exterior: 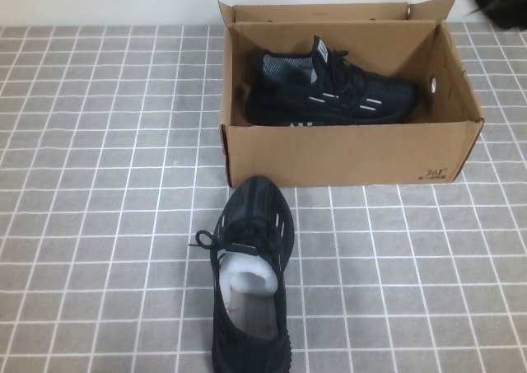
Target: Put shoes into padded shoe box
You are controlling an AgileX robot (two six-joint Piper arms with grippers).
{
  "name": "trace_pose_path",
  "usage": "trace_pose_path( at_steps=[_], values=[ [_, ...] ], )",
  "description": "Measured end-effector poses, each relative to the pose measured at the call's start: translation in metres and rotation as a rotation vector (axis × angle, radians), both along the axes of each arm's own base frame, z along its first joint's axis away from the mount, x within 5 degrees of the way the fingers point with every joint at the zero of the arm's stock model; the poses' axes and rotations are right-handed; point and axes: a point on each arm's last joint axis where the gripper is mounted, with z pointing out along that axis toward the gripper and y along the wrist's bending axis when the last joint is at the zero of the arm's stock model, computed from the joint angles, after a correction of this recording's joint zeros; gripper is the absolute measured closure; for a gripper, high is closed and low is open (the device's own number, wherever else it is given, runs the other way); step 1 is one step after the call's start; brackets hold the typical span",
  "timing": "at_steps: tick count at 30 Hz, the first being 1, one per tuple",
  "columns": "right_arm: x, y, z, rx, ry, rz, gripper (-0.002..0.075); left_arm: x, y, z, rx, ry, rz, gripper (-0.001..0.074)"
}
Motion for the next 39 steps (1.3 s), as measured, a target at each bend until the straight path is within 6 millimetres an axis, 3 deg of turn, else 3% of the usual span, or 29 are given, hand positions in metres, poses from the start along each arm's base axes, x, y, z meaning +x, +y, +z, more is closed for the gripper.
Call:
trace_pose_path(
  at_steps=[5,10,16,24,29,39],
  values=[
    [-0.057,-0.021,0.064,-0.287,-0.062,0.005,0.0689,0.0,0.0,0.0,0.0,0.0,0.0,0.0735],
    [-0.107,-0.038,0.092,-0.477,-0.01,0.033,0.0726,0.0,0.0,0.0,0.0,0.0,0.0,0.0735],
    [-0.165,-0.056,0.106,-0.465,0.014,0.067,0.0731,0.0,0.0,0.0,0.0,0.0,0.0,0.0735],
    [-0.224,-0.078,0.059,-0.443,0.104,0.124,0.0733,0.0,0.0,0.0,0.0,0.0,0.0,0.0735],
    [-0.25,-0.089,0.045,-0.42,0.133,0.136,0.0733,0.0,0.0,0.0,0.0,0.0,0.0,0.0735],
    [-0.248,-0.088,0.032,-0.44,0.186,0.143,0.0734,0.0,0.0,0.0,0.0,0.0,0.0,0.0735]
  ],
)
